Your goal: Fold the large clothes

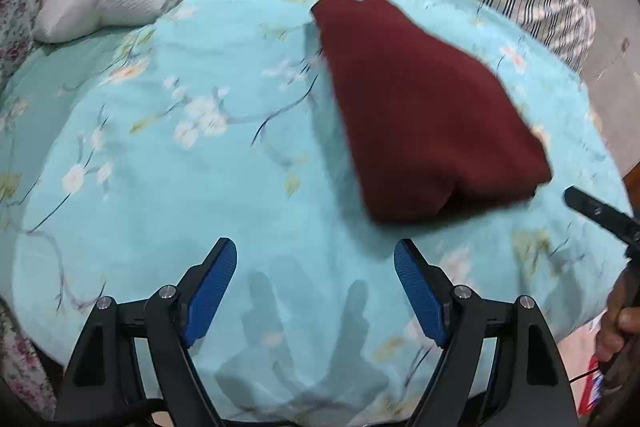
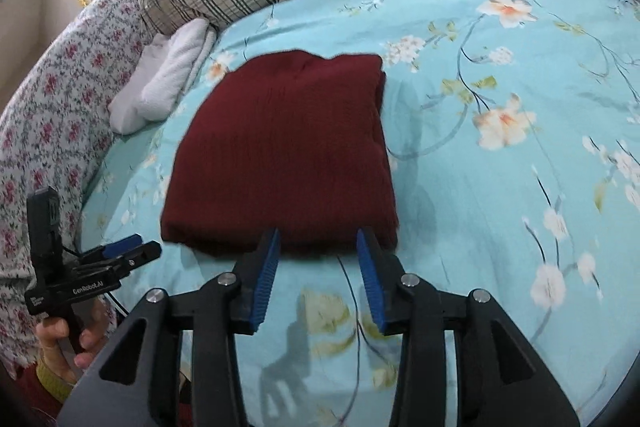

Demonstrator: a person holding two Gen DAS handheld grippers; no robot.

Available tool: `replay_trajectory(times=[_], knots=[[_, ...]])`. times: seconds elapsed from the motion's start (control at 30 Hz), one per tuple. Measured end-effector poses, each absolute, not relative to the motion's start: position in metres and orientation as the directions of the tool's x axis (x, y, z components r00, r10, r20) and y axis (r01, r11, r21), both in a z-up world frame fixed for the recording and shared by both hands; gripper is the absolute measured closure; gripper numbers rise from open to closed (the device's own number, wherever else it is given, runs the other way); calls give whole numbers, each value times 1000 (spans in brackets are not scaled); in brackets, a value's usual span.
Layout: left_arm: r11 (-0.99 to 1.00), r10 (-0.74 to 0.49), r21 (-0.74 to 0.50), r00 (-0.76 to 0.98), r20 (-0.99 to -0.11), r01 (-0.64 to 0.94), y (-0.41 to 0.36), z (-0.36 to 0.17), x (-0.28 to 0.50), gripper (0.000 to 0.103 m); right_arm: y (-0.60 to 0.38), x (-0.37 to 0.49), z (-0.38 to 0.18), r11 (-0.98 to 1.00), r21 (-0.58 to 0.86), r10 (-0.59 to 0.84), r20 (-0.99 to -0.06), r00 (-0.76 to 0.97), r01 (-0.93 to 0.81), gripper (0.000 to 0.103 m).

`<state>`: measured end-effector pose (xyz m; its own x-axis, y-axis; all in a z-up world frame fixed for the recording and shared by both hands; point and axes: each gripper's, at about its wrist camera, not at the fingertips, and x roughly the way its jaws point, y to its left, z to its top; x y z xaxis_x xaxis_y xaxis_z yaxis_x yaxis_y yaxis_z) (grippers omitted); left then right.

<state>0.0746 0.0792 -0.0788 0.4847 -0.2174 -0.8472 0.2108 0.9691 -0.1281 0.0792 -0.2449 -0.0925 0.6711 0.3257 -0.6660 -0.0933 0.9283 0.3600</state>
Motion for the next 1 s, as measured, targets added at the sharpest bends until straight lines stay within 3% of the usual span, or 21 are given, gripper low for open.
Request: replay_trajectory(times=[0.23, 0.57, 0.7, 0.73, 0.8, 1.0], knots=[[975, -113, -7, 467, -877, 223, 82, -96, 51, 21, -237, 53, -107, 955, 280, 276, -709, 649, -100, 35], [943, -11, 198, 619, -785, 267, 57, -46, 27, 20, -218, 33, -104, 972, 166, 234, -737, 634, -166, 25], [947, -26, 203, 688, -725, 250, 56, -5, 17, 8, -213, 20, -74, 967, 129, 245, -700, 671, -218, 17], [947, -28, 203, 695, -718, 248, 56, -1, 17, 1, -212, 18, -68, 966, 119, 247, -687, 683, -230, 10], [948, -37, 199, 705, -708, 250, 55, 4, 20, 1, -208, 16, -61, 966, 98, 240, -676, 696, -239, 0], [950, -8, 196, 648, -762, 243, 52, -14, 43, 1, -201, 30, -75, 963, 105, 247, -708, 661, -247, 0]])
